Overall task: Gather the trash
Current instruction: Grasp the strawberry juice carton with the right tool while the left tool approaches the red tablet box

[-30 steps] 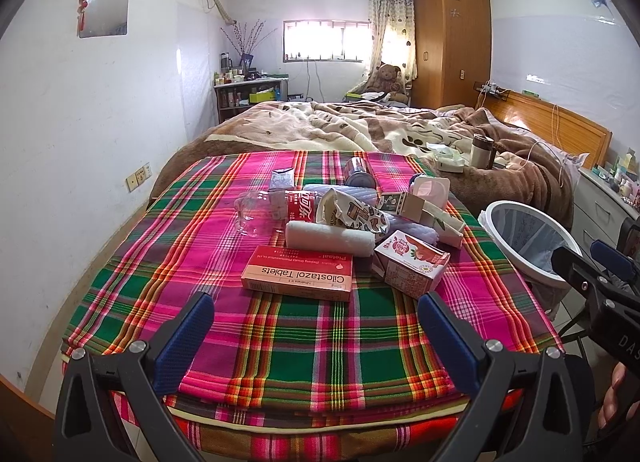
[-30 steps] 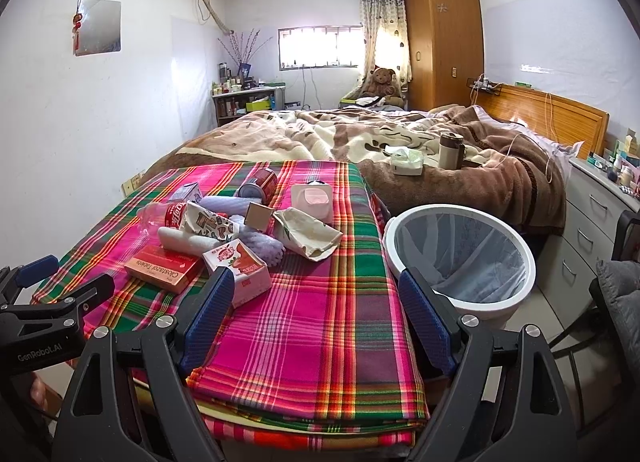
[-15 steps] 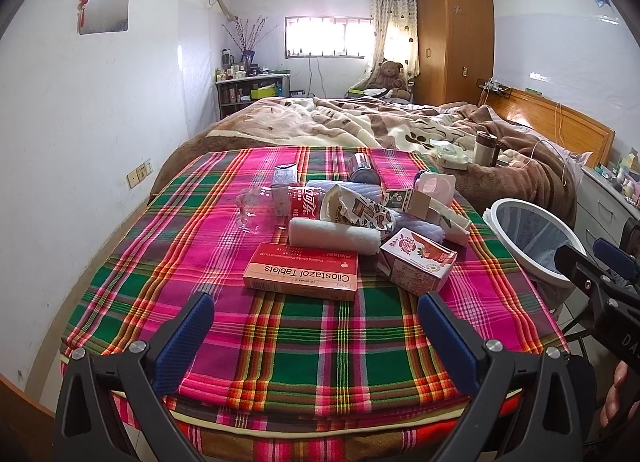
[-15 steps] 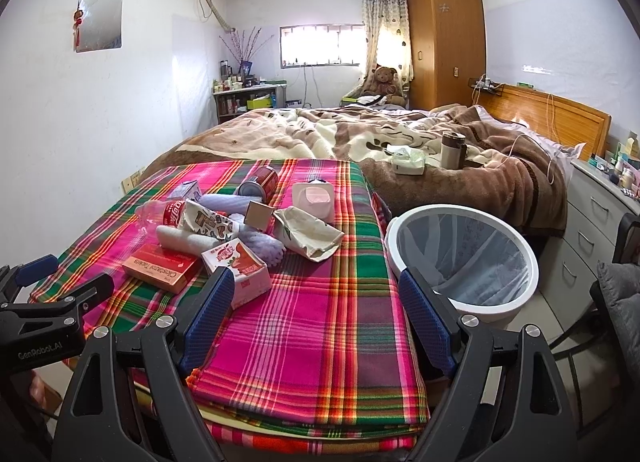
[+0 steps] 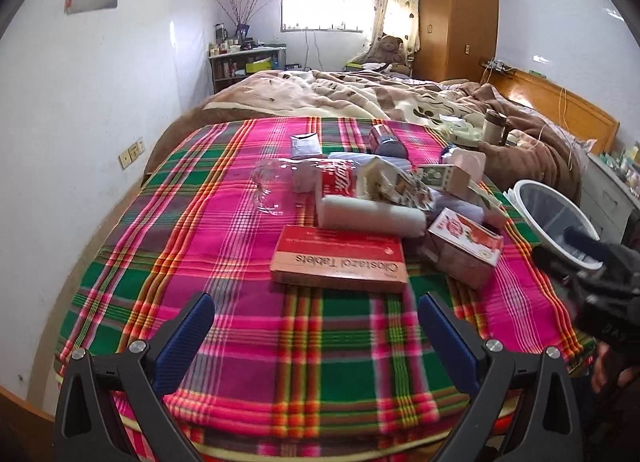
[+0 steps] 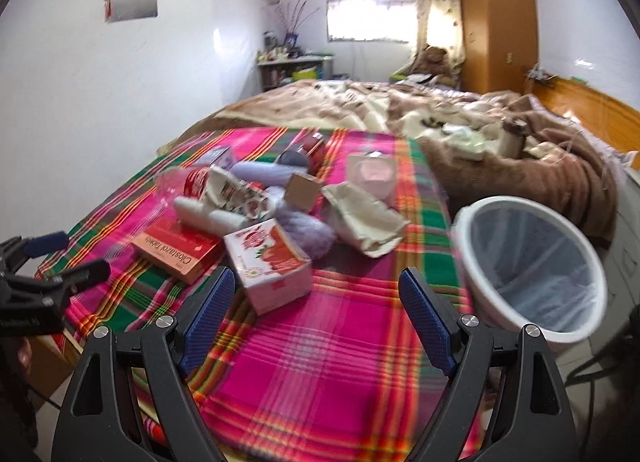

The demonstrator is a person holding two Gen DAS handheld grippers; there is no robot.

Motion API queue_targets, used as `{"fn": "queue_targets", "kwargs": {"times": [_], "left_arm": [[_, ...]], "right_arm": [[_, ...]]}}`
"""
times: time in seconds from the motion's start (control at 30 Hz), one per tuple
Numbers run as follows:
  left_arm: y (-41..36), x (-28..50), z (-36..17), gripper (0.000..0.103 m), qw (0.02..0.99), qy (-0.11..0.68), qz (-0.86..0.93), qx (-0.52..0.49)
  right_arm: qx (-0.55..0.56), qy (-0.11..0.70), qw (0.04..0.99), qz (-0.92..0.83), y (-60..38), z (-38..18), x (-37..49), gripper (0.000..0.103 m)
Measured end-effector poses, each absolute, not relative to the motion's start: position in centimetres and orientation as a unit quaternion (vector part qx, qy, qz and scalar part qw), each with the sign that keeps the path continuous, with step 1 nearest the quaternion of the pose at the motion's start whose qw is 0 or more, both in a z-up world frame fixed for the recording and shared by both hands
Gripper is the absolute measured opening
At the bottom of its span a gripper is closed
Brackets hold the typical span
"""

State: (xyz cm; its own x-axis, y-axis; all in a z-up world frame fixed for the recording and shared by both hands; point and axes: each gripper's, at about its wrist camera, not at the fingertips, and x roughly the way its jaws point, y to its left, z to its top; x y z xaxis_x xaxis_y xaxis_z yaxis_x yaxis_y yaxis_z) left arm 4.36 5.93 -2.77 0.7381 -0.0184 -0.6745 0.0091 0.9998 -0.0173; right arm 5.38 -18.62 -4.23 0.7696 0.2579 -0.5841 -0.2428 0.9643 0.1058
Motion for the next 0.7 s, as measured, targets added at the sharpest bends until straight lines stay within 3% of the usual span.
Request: {"fn": "queue_targets", "kwargs": {"times": [0.5, 0.57, 0.6, 0.7], "left_arm": [[8.0, 10.0, -5.2, 0.103, 0.914, 0.4, -0.055, 0.022], [8.2, 10.6, -5.6, 0.103, 0.911, 0.407, -0.065, 0.02], [8.3, 11.0, -5.8, 0.103, 0.909, 0.41, -0.072, 0.017], [8.9, 12.0, -6.6, 0.103, 0.903, 0.423, -0.083, 0.005]], "right_arm": [[-0.018, 0.377, 0.912, 0.158, -15.4, -7.1, 9.1, 0.086], [-0.025, 0.378, 0.912, 0.158, -15.1, -7.1, 9.0, 0.08], [-0.027, 0.376, 0.913, 0.158, -15.0, -7.0, 9.0, 0.067], [-0.025, 0.374, 0.914, 0.156, -15.1, -6.9, 8.8, 0.066]]}}
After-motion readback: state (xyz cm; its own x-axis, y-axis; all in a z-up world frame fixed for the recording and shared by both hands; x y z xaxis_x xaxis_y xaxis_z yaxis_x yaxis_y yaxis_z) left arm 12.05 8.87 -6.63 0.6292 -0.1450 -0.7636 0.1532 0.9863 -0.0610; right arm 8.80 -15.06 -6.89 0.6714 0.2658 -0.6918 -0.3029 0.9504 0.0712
